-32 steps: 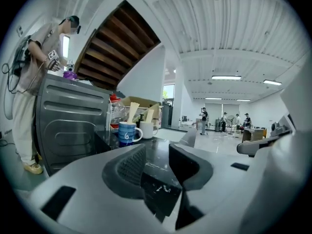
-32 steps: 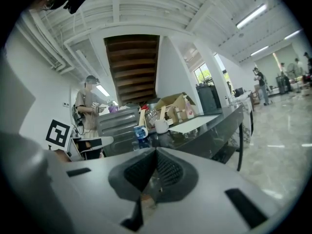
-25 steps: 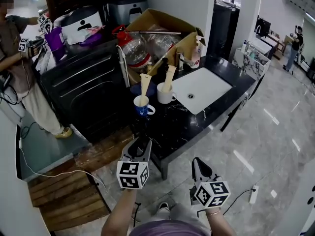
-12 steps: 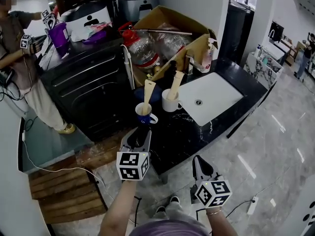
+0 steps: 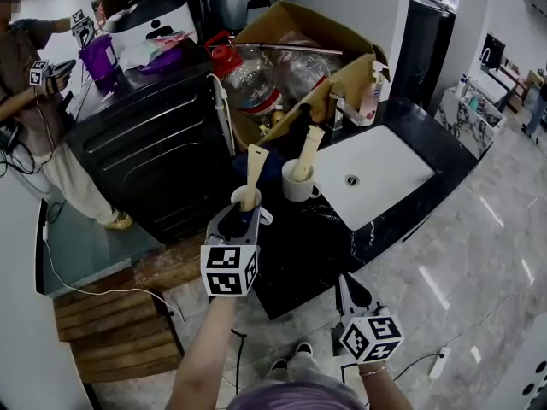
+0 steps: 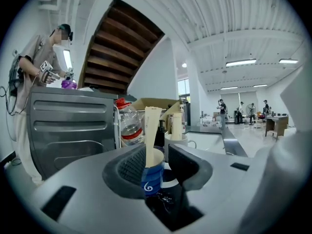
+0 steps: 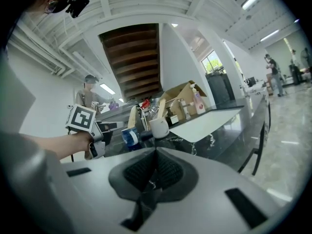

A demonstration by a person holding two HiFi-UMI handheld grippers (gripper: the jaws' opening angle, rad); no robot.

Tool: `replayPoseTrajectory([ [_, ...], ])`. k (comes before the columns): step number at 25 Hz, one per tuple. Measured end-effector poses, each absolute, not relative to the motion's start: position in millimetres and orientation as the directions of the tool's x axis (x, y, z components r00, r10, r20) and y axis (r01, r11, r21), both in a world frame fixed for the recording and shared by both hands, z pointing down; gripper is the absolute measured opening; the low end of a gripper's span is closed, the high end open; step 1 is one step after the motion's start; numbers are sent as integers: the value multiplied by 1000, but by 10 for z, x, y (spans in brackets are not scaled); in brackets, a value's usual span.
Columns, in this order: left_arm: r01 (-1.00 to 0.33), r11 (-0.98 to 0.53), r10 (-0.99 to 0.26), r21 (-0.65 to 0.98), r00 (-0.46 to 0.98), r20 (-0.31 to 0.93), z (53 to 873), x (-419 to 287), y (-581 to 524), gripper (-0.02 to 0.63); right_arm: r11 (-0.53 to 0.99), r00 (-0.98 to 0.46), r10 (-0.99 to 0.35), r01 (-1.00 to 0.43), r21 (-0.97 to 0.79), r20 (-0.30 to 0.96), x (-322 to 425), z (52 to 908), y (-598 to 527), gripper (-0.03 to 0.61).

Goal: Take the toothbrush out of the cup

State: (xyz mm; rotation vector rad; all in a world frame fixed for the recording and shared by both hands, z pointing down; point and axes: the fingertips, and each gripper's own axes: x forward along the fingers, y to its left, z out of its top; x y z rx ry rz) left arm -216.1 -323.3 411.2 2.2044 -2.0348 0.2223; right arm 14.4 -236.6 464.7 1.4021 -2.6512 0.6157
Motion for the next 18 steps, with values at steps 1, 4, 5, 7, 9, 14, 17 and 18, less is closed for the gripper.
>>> replayPoseTrajectory([
  [1, -997, -74, -977, -7, 71, 201, 4109, -2177, -3279, 135, 499, -578, -775, -808, -314, 256, 152, 4658, -2390, 3],
  [4, -998, -58, -977, -18, 53, 207, 4110, -2215, -3395, 134, 495, -577, -774, -808, -321, 260, 169, 4688, -2449, 2],
  [5, -998, -55, -977, -20, 50, 207, 4105, -2224, -3429, 135, 495, -578, -773, -807, -322, 261, 172, 4694, -2464, 2],
  [7, -998, -51, -977, -25, 45, 208, 4091, -2235, -3491, 135, 494, -579, -772, -806, -325, 264, 177, 4703, -2486, 2],
  [9, -998, -51, -976, -36, 43, 212, 4073, -2235, -3550, 134, 490, -577, -771, -807, -329, 268, 190, 4712, -2501, 3],
  [14, -995, -56, -968, -81, 34, 249, 4097, -2216, -3700, 135, 477, -569, -775, -812, -337, 275, 236, 4746, -2536, 2],
  [17, -993, -53, -961, -104, 22, 276, 4137, -2211, -3762, 134, 472, -567, -775, -813, -341, 277, 255, 4759, -2546, 2],
  [18, -993, -49, -959, -112, 15, 284, 4151, -2215, -3773, 134, 471, -567, -775, -813, -343, 279, 260, 4763, -2544, 2],
])
